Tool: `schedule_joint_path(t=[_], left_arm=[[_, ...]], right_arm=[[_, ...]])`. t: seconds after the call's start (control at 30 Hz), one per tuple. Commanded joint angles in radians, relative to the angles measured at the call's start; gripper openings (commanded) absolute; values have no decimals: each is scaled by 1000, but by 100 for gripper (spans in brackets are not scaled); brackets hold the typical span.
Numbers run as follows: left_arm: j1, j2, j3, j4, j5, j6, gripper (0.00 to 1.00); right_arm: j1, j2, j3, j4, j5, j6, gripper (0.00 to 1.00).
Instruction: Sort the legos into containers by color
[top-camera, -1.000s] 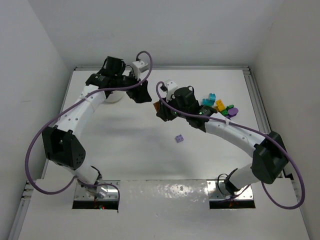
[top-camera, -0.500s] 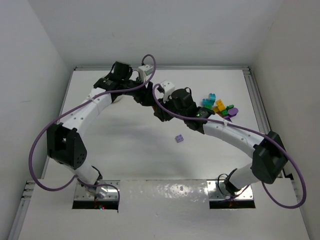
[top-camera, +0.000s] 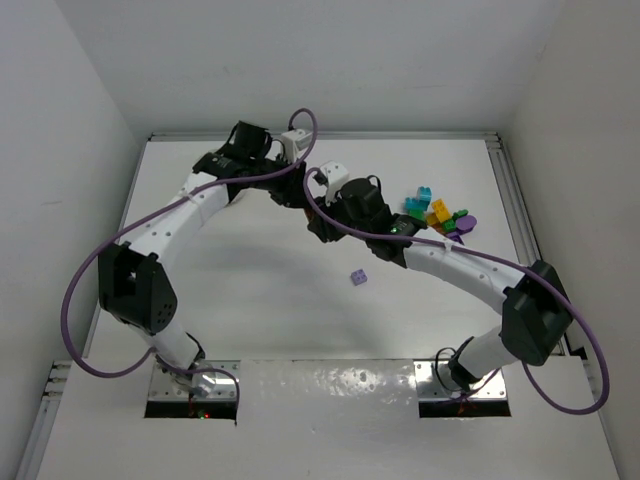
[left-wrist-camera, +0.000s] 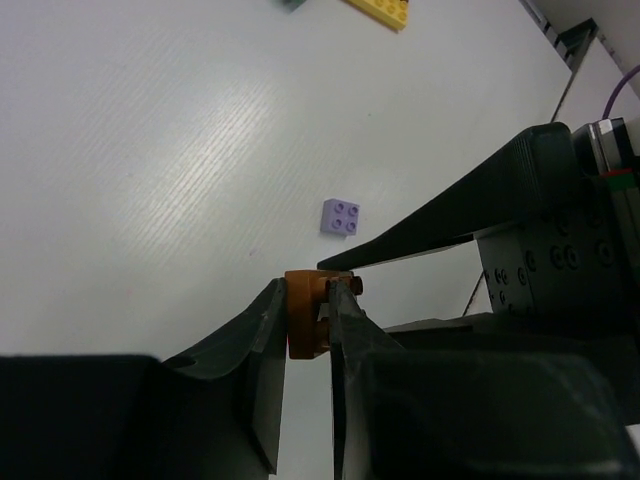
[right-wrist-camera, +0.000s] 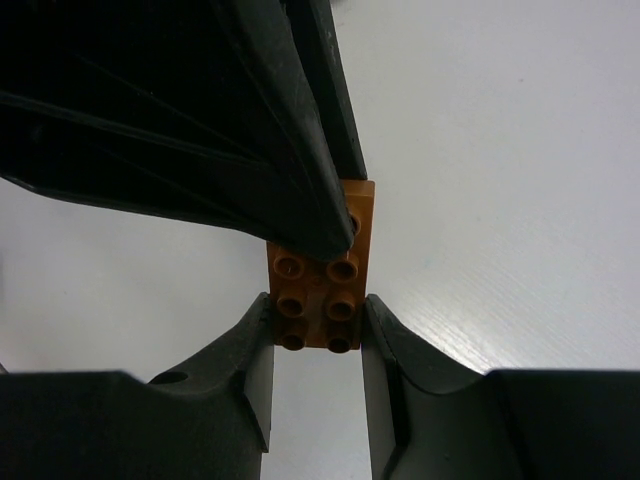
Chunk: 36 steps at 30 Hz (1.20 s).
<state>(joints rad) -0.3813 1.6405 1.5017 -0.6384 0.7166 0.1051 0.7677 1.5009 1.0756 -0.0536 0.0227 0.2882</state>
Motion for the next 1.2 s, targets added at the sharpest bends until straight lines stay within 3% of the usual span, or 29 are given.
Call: schedule_joint_path(t=[0.0, 0.07, 0.1, 0.2, 0.3, 0.53, 0.73, 1.17], left_arm=[[-4, -7, 66, -6, -101, 77, 0], [4, -8, 78, -21, -121, 96, 0], [7, -8, 81, -26, -129, 103, 0], [25, -5, 91, -33, -152, 111, 0], [74, -4, 97, -29, -199, 123, 0], [264, 36, 110, 114, -431, 267, 0], [274, 126, 143, 241, -575, 430, 0], [285, 280, 166, 358, -654, 478, 0]], right_arm=[[5, -7, 6, 44, 9, 28, 18], [4, -10, -2, 41, 23, 35, 40], [4, -11, -9, 44, 45, 46, 60], [2, -16, -19, 35, 68, 57, 79], [-5, -33, -29, 18, 86, 63, 90], [-18, -103, -114, 20, 111, 55, 93], [-19, -100, -120, 5, 94, 48, 92], [-19, -99, -118, -15, 102, 54, 91]])
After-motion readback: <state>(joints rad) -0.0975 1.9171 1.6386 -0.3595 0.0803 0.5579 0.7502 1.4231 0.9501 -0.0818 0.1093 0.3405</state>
